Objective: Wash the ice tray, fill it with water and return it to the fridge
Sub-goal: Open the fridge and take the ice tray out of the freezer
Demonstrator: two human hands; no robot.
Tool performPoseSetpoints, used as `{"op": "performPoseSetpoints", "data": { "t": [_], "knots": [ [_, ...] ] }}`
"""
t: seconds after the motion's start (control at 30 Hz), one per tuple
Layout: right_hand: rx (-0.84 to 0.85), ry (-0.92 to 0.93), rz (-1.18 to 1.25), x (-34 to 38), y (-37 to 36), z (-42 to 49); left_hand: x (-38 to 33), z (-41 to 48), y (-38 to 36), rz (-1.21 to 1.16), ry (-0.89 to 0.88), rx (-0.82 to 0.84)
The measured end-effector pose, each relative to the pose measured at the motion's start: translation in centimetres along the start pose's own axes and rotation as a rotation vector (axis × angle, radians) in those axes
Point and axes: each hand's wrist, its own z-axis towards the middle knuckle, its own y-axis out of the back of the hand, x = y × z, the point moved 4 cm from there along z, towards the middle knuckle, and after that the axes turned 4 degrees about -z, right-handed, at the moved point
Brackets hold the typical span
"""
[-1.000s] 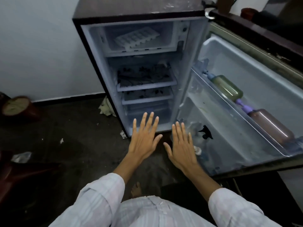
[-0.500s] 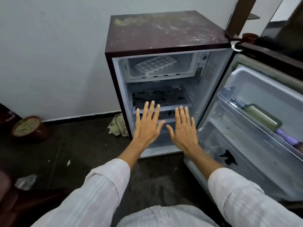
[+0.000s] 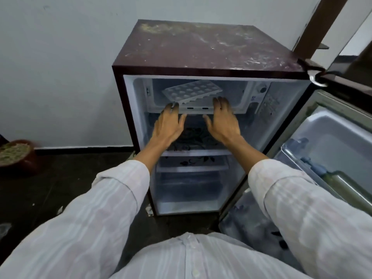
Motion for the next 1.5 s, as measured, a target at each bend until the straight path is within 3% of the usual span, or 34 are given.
{"op": "performPoseSetpoints", "data": {
  "t": [0.2, 0.47, 0.67, 0.93, 1.17, 1.5],
  "knots": [
    [0.073, 0.094, 0.02, -3.2, -3.0, 7.9, 1.7, 4.7, -2.9, -0.047, 0.059, -0.112],
    [0.063, -0.043, 0.181, -5.5, -4.7, 16.1, 3.8, 8.8, -3.3, -0.158, 0.156, -0.239],
    [0.145, -0.101, 0.249, -5.4, -6.2, 18.3, 6.0, 10.2, -3.4, -0.428, 0.428, -0.331],
    [0.058, -0.277, 0.324, -6.0, -6.8, 17.7, 6.2, 8.8, -2.9, -0.571, 0.559, -0.351],
    [0.123, -0.445, 0.435, -6.6, -5.2, 14.6, 5.2, 5.3, -1.7, -0.694, 0.595, -0.347],
    [0.126, -0.788, 0.964, -6.7, -2.4, 5.9, 3.5, -0.7, 0.8, -0.682, 0.55, -0.25]
  ]
}}
